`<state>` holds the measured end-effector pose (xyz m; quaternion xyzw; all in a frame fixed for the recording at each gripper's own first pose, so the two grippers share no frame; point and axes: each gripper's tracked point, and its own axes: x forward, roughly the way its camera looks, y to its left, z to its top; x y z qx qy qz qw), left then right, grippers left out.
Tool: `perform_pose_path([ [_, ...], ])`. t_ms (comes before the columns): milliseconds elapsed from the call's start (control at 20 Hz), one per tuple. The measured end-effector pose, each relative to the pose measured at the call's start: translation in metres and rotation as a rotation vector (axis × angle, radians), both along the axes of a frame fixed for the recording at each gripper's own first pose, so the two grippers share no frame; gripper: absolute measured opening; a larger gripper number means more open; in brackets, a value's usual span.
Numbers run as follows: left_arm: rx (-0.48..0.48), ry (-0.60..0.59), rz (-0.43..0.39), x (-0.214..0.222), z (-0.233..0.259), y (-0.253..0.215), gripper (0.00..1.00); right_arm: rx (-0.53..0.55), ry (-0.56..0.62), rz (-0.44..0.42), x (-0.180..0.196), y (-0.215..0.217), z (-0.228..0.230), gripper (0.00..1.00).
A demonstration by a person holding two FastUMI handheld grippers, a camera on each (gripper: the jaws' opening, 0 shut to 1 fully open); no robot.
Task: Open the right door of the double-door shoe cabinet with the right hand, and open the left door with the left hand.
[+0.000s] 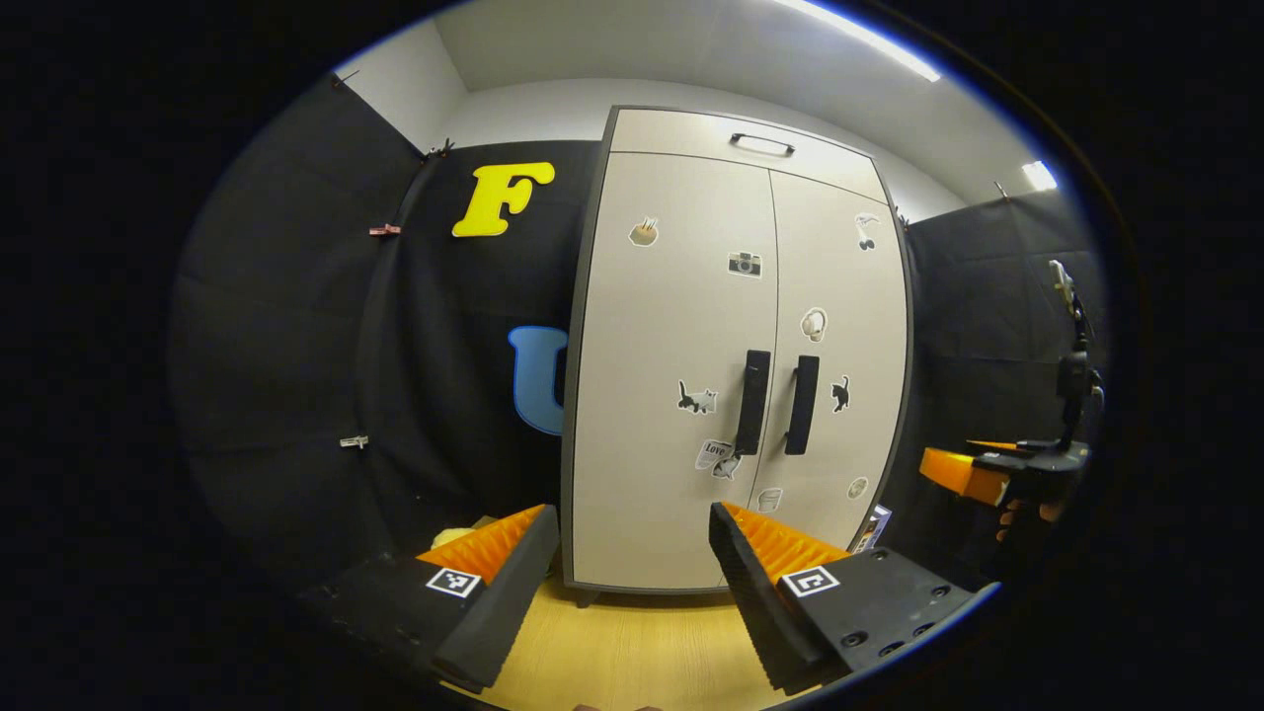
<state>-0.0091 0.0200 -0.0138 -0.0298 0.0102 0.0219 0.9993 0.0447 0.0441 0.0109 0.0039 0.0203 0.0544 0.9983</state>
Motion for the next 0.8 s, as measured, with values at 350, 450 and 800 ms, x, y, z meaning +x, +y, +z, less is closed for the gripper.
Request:
perform_pose_path([
  [350, 0.023, 0.014, 0.023, -0.002, -0.005, 0.007, 0.95, 0.057, 0.022, 0.062, 0.052, 0.043, 0.031, 0.98],
  [450, 0.028, 0.013, 0.034, -0.003, -0.005, 0.011, 0.95, 0.066, 0.016, 0.073, 0.073, 0.055, 0.040, 0.98],
  [800, 0.029, 0.037, 0.081, -0.010, -0.015, 0.025, 0.95, 0.004, 0.032, 0.103, 0.124, 0.091, 0.036, 0.98],
])
